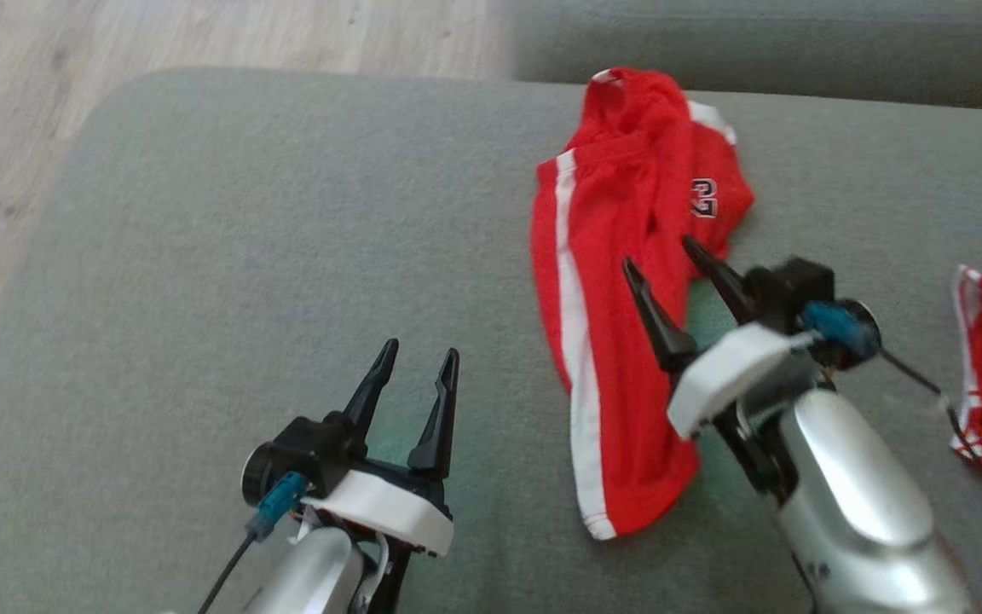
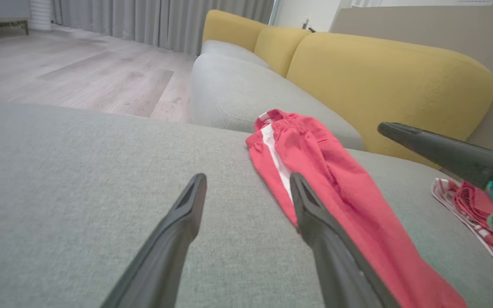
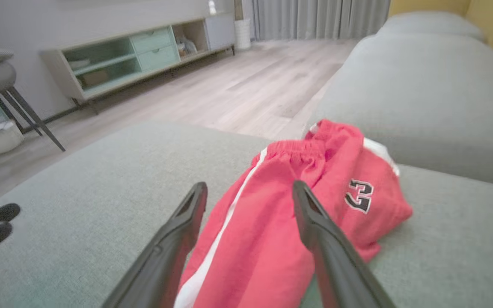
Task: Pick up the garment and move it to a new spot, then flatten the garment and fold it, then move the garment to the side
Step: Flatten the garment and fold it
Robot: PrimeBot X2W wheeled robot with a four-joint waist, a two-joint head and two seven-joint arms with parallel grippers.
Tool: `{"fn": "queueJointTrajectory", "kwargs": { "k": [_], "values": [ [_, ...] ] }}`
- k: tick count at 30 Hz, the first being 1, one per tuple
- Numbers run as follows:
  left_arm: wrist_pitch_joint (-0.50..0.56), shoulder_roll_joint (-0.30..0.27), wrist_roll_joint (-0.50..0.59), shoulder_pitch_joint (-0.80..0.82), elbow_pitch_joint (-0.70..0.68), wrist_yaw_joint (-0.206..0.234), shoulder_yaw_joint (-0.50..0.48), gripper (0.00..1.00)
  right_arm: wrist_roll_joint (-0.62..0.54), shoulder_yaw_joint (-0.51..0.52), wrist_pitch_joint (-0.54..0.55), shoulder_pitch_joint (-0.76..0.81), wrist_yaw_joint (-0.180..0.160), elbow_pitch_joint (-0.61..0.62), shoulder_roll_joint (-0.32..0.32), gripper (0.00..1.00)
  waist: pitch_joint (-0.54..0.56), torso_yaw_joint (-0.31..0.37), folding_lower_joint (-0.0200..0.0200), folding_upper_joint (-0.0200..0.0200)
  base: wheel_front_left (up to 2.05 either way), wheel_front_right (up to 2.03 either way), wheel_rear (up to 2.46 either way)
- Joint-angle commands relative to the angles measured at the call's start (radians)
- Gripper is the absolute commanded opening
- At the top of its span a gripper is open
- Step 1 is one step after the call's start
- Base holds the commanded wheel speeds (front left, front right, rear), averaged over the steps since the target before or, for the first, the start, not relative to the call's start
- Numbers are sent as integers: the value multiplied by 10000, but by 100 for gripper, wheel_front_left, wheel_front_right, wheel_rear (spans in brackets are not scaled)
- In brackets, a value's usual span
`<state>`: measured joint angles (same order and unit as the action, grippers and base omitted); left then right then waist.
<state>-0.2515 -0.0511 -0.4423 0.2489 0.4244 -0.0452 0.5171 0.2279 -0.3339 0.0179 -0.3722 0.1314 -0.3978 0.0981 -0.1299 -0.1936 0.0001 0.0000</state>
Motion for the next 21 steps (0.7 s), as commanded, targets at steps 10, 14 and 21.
{"fn": "queueJointTrajectory", "kwargs": {
  "k": [10, 14, 21],
  "values": [
    [-103, 9, -456, 901, -399, 63, 428, 100, 689, -28, 1134, -3148, -7, -3720, -389, 100, -965, -1327, -1, 0, 0, 0, 0],
    [-103, 9, -697, 1135, -517, 186, 746, 100, 849, 225, 1143, -4079, -7, -5028, -421, 100, -1271, -1828, -1, 0, 0, 0, 0],
    [-103, 9, -1048, 1360, -692, 359, 1160, 100, 266, 485, 1055, -5286, -7, -7019, -156, 100, -1715, -2518, -1, 0, 0, 0, 0]
  ]
}}
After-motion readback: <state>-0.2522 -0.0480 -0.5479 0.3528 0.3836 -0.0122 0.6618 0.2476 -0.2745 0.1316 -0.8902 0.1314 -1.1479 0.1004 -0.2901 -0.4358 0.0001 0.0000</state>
